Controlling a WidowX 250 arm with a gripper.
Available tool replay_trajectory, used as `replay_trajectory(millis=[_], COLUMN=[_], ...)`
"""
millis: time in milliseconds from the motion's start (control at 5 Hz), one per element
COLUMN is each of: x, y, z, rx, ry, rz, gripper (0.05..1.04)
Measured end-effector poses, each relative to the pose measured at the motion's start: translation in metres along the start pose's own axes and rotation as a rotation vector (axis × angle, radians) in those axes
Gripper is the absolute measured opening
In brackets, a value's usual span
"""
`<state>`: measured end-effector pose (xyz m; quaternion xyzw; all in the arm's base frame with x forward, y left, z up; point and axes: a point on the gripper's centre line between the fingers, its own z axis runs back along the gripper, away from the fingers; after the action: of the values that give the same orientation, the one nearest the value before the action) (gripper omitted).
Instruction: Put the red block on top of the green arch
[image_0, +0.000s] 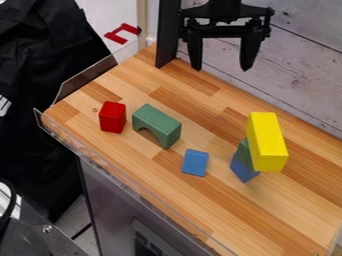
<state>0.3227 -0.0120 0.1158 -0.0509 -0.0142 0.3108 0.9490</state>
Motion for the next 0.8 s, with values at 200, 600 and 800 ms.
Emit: replay_trajectory(millis=[200,600,800], x=[-0.002,0.003,0.000], y=[0.002,0.031,0.051], z=[-0.010,-0.008,-0.010], rx=[0.019,0.023,0.015], ry=[0.028,0.102,0.127], rz=[0.002,-0.108,-0.133], gripper=[0.999,0.999,0.999])
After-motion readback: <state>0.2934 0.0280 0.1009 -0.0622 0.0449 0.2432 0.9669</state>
